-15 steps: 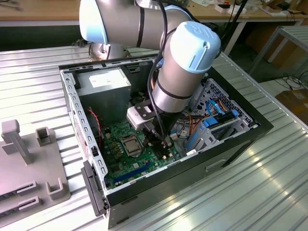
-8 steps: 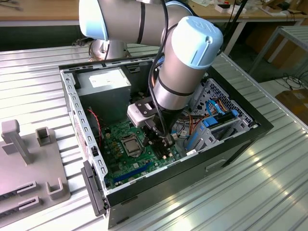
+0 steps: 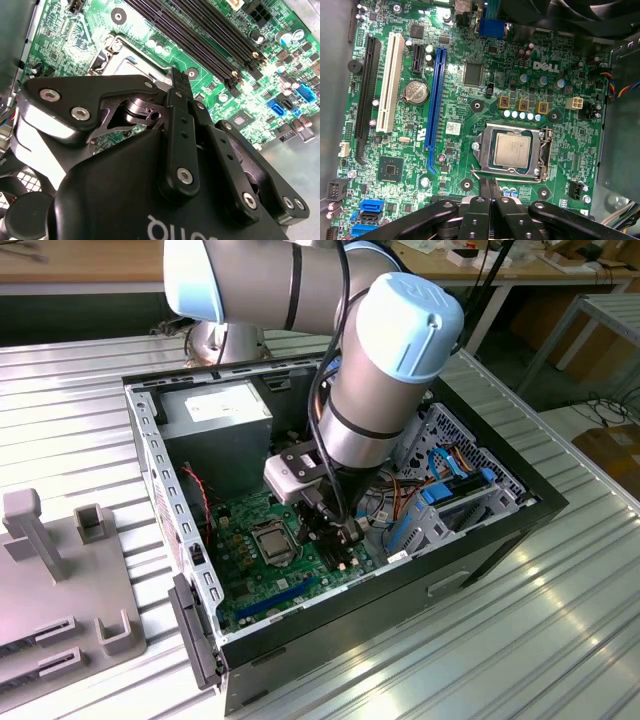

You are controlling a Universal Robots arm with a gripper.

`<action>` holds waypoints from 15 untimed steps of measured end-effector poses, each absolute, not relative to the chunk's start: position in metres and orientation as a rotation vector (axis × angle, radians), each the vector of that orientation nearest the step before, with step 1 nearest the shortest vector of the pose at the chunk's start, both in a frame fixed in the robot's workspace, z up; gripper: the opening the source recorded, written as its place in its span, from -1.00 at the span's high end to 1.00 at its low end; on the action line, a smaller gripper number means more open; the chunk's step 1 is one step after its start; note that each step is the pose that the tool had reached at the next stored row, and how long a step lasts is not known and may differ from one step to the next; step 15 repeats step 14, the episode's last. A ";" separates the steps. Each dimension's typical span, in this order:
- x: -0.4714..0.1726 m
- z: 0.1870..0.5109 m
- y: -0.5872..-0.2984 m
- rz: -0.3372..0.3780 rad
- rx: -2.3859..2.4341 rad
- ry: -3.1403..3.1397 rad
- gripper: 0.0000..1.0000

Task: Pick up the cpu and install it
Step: 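Install the first cpu locking lever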

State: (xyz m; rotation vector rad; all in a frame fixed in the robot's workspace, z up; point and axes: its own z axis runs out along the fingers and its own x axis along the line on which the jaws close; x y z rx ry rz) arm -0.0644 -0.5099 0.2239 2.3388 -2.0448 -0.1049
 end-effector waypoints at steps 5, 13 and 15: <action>-0.068 0.224 -0.510 -0.105 2.339 -2.045 0.79; -0.070 0.224 -0.510 -0.105 2.339 -2.045 0.79; -0.070 0.224 -0.510 -0.105 2.339 -2.045 0.79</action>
